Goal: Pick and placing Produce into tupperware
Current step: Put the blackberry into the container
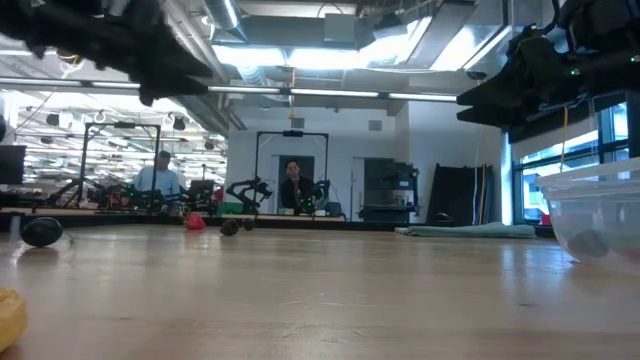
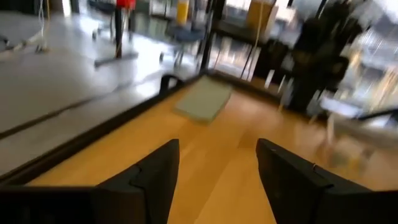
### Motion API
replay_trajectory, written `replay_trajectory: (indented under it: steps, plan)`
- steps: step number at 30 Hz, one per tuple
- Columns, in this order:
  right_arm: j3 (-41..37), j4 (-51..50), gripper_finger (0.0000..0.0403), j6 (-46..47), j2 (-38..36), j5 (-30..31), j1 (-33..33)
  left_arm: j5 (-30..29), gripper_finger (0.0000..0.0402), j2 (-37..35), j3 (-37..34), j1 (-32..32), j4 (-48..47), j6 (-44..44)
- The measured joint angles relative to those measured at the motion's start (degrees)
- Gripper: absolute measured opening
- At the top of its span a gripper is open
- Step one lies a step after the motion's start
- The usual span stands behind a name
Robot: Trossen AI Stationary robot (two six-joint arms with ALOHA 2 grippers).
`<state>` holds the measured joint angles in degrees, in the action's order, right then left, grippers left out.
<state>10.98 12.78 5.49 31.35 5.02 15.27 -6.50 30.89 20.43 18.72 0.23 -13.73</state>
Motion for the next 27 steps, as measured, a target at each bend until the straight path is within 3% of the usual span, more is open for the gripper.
replay_trajectory:
  steps: [6,11,16,27]
  plan:
    - [0.0,0.3,0.0287,2.2,0.0,0.0,0.0,1.8,0.0206,17.2,10.9,0.0,-8.2,7.4]
    - [0.0,0.3,0.0287,4.7,0.0,-0.1,0.0,3.4,0.0206,27.2,16.7,0.0,-10.1,15.1]
    - [0.0,0.2,0.0287,6.3,0.0,-0.2,0.0,4.0,0.0206,33.3,19.4,0.0,-11.2,19.6]
    - [0.0,0.1,0.0287,6.2,0.0,-0.2,-0.2,4.9,0.0206,42.3,19.8,0.1,-17.3,20.3]
